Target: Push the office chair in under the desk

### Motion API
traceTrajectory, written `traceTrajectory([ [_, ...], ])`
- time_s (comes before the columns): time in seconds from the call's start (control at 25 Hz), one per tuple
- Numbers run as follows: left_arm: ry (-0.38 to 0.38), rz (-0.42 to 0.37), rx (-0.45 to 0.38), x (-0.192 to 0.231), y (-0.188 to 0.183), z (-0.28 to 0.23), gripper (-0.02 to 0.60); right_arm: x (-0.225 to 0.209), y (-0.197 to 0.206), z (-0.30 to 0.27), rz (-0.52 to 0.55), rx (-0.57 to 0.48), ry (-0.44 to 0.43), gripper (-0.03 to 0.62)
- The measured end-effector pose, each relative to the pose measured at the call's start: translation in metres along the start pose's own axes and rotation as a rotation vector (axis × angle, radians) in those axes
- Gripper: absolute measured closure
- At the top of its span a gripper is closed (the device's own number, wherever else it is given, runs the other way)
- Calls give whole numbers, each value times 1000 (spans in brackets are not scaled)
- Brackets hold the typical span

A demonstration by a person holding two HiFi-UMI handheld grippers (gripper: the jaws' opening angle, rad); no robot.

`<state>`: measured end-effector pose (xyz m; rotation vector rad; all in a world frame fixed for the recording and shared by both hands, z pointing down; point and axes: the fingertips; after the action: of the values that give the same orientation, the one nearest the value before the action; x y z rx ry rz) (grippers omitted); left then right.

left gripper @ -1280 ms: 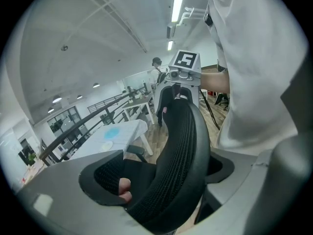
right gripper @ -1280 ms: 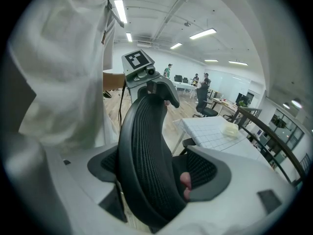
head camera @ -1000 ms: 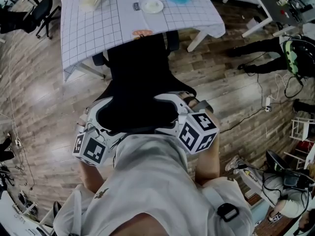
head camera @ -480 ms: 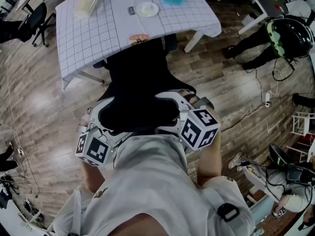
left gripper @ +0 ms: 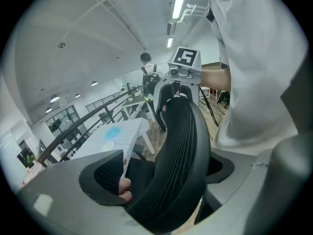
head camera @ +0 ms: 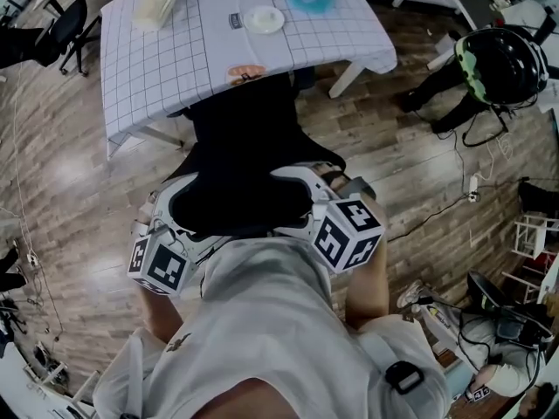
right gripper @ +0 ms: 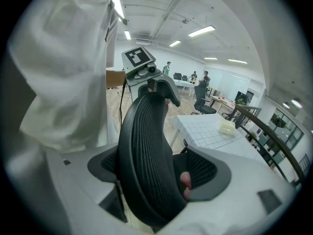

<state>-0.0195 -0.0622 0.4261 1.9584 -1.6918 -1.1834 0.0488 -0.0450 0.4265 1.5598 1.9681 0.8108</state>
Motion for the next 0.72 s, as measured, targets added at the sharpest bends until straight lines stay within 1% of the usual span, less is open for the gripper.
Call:
traceTrajectory([
  [0.72, -41, 43, 7, 27, -14, -32, 121, -40, 15, 18, 47, -24, -43, 207],
])
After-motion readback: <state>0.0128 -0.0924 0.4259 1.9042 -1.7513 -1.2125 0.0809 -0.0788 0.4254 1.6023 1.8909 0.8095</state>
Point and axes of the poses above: the fingertips, and each gripper's own axes: z backward along the fingers, x to its left, y out of its underside, and after that the axes turned 13 degrees about -z, right-handed
